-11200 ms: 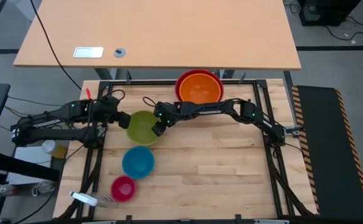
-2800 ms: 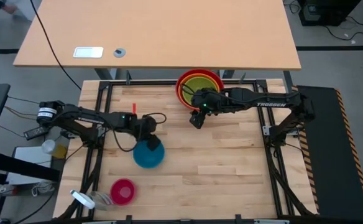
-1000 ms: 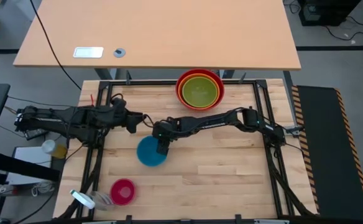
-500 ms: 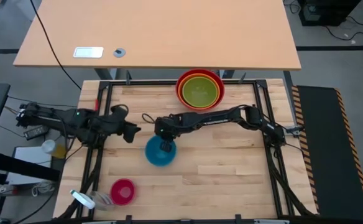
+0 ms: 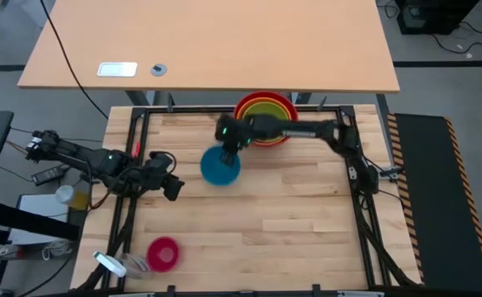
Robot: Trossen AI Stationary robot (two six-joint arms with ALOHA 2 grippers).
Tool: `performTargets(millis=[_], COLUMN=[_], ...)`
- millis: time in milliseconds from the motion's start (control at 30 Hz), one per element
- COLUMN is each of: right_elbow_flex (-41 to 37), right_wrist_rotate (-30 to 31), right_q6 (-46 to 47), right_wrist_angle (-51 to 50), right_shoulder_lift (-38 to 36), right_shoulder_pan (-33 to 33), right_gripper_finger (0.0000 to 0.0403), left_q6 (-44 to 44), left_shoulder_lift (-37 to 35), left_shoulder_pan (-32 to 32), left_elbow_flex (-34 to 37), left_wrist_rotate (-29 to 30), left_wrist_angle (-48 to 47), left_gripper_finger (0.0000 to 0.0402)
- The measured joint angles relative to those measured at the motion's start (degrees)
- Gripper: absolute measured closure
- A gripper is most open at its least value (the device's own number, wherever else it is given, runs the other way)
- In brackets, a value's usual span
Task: Nest bowls inside each other
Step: Stack the blue bowl on top of the green bowl
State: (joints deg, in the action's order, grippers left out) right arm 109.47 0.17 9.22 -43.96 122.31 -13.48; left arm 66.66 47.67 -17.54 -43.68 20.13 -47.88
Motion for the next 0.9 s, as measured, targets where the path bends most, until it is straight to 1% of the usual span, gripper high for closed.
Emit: performTargets(millis=[167,300,400,533,633,700,767,900], right_elbow_flex=[0.02,0.02,0.07,-0.37,-2.63,-4.43,-6.60,-11.02], right_wrist_rotate=[0.17,0.27,1.75,2.93,2.53,1.18,-0.15,-1.80], right_q6=[-0.42,-0.34,-1.22,-4.23,-5.62,-6.04,-6.05,-6.04], right_wrist_angle=[-0.65,-2.07,-7.25,-14.47,-15.15,-15.59,-13.62,-11.67], right_shoulder_lift=[-5.04,-8.18,-9.15,-9.08,-9.13,-9.06,-9.06,-9.06], right_shoulder_pan=[-7.70,-15.04,-20.14,-25.22,-27.59,-28.63,-29.09,-28.69], right_gripper_finger=[0.0370,0.0370,0.0369,0.0369,0.0369,0.0369,0.0368,0.0364], left_q6=[0.11,-0.22,-0.27,-0.73,-1.72,-1.79,-2.42,-6.22], left_shoulder_lift=[0.87,2.19,3.46,4.64,4.93,4.91,4.93,6.06], left_shoulder_pan=[-0.21,-0.35,-0.41,-0.42,-0.34,-0.32,-0.32,-0.10], left_elbow_flex=[0.00,0.00,0.02,0.02,0.02,0.02,0.02,0.02], left_wrist_rotate=[-0.09,-3.98,-7.61,-8.81,-8.84,-8.88,-9.09,-12.33], left_wrist_angle=[0.68,0.66,0.75,1.07,2.03,2.21,2.22,2.27], left_gripper_finger=[0.0221,0.0221,0.0221,0.0221,0.0221,0.0221,0.0221,0.0221])
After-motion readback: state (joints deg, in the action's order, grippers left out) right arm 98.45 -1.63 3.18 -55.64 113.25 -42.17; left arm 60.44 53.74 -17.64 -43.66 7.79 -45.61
